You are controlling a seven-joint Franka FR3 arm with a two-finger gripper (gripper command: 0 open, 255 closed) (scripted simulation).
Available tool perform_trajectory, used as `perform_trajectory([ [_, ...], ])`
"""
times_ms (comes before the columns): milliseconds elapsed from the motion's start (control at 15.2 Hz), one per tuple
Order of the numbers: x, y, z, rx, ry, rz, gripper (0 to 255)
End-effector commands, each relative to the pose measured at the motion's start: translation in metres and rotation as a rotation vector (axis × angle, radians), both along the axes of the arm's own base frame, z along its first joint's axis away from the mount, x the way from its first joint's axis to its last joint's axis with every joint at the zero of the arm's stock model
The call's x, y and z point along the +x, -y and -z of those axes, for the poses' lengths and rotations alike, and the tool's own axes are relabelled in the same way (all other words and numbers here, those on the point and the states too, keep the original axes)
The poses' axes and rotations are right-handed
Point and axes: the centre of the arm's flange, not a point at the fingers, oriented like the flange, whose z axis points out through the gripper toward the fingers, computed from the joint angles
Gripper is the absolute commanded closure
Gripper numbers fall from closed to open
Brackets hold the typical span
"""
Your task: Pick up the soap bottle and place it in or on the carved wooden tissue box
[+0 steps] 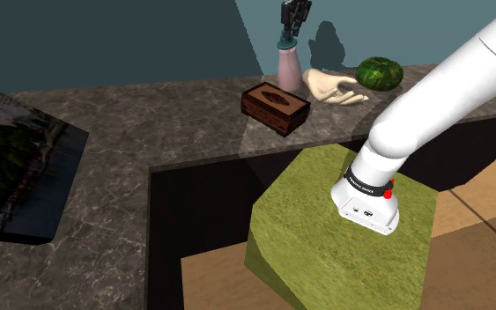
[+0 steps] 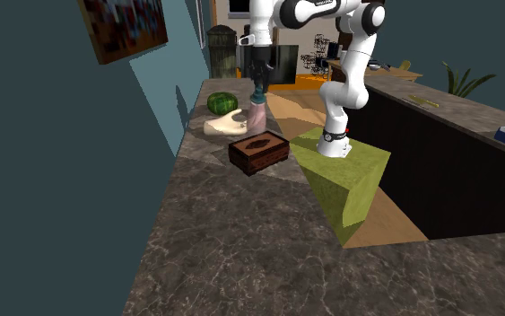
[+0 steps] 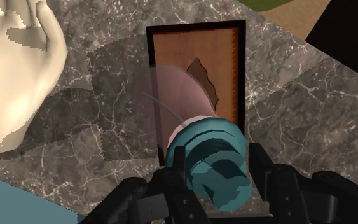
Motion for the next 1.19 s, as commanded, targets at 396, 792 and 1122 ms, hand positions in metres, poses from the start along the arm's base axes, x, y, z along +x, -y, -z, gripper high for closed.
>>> perform_trajectory([
  [396,0.000,0.001,0.041,0.000,0.001,0.000,255],
  [792,0.000,0.001,0.041,0.000,0.001,0.000,255],
  [1122,-0.001,0.002,0.041,0.000,0.001,0.000,0],
])
